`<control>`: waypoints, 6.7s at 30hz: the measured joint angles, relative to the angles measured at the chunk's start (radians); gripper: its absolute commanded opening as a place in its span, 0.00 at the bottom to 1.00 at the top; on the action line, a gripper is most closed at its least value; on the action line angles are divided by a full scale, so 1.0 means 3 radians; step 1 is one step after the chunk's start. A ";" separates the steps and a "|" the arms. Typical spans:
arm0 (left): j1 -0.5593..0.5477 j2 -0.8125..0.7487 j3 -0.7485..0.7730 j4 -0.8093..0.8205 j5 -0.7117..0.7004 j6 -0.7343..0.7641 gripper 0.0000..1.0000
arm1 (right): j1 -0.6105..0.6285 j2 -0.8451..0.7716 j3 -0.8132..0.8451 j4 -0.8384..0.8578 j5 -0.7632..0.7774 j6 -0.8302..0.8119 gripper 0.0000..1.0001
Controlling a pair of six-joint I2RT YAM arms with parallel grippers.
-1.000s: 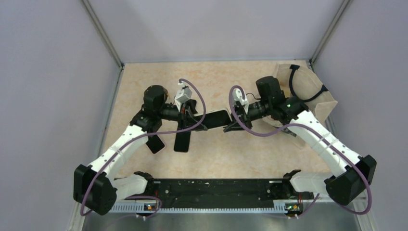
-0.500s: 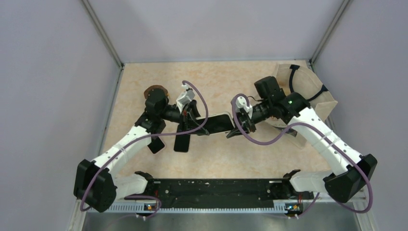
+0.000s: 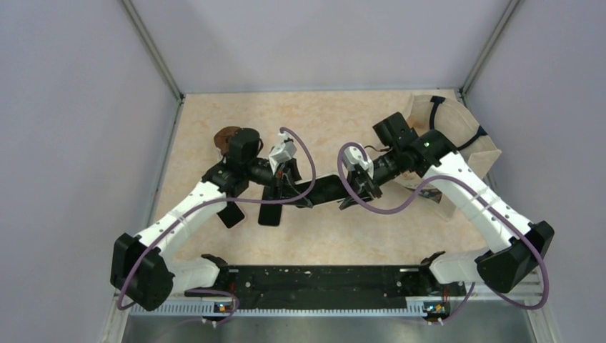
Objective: Take the phone out of the phone case
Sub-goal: Remove the phone case from the phone.
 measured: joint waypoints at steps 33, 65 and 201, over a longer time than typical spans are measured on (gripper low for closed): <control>-0.0268 0.0169 0.0389 -0.1926 -0.0329 0.1640 0.00 | 0.0123 0.0333 0.0296 -0.0594 -0.0060 -0.0525 0.00; -0.0591 0.0029 0.0443 -0.2324 -0.2181 0.2350 0.00 | 0.0108 0.0810 0.0434 -0.0179 0.0398 0.0951 0.00; -0.0076 0.0103 0.0240 -0.2022 -0.1774 0.1400 0.00 | -0.0020 0.0284 -0.0154 0.1813 0.0593 0.2612 0.41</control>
